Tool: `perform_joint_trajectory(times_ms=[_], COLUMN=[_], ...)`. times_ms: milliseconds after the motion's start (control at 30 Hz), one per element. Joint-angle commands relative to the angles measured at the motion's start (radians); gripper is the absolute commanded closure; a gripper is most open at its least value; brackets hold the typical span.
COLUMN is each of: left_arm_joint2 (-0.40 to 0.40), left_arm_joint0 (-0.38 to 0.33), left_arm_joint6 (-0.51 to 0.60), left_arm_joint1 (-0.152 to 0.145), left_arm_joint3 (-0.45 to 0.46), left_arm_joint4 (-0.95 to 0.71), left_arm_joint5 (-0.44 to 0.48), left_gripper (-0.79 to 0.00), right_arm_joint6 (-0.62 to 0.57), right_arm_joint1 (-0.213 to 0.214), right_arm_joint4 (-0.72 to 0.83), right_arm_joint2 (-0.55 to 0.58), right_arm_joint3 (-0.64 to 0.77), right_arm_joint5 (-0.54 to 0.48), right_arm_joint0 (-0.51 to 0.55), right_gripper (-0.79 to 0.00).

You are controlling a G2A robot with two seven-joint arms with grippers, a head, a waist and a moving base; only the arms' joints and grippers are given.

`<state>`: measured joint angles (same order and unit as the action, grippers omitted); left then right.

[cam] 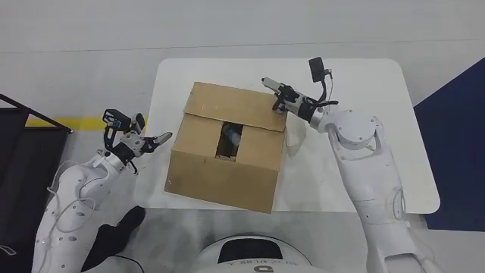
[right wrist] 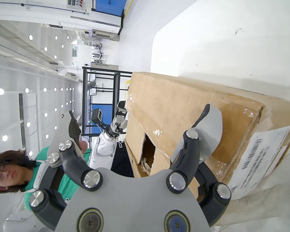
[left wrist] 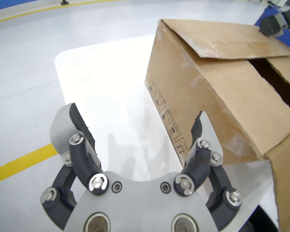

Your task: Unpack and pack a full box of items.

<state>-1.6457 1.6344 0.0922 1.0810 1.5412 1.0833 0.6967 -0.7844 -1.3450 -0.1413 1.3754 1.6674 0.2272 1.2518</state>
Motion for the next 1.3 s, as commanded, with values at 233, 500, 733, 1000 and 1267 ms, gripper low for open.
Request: perform_joint_trajectory(times_ms=[233,500,733,1000,1267], left_arm_joint2=[-0.069,-0.01,0.013,0.019,0.06], left_arm_joint0=[0.05,0.091,0.087,0.083,0.017], left_arm_joint6=[-0.142,-0.266,-0.336,-0.383,-0.167], left_arm_joint1=[-0.029,-0.037,-0.041,-0.062,-0.078], left_arm_joint3=[-0.009,0.036,0.045,0.041,0.041], left_arm_joint4=[0.244,0.435,0.43,0.238,-0.063], left_arm_joint5=[0.171,0.187,0.226,0.316,0.254], left_gripper=[-0.785,-0.785,-0.785,-0.785,-0.785], right_arm_joint6=[0.008,0.025,0.044,0.056,0.062], right_arm_joint1=[0.007,0.011,0.015,0.02,0.026], right_arm_joint4=[-0.002,-0.013,-0.016,0.019,0.056], right_arm_joint2=[-0.019,-0.044,-0.053,-0.043,-0.032], right_arm_joint3=[-0.014,-0.029,-0.049,-0.067,-0.078], right_arm_joint5=[0.029,0.062,0.084,0.069,0.035], right_arm_joint0=[-0.028,-0.054,-0.06,-0.061,-0.059], right_gripper=[-0.785,-0.785,-0.785,-0.785,-0.785])
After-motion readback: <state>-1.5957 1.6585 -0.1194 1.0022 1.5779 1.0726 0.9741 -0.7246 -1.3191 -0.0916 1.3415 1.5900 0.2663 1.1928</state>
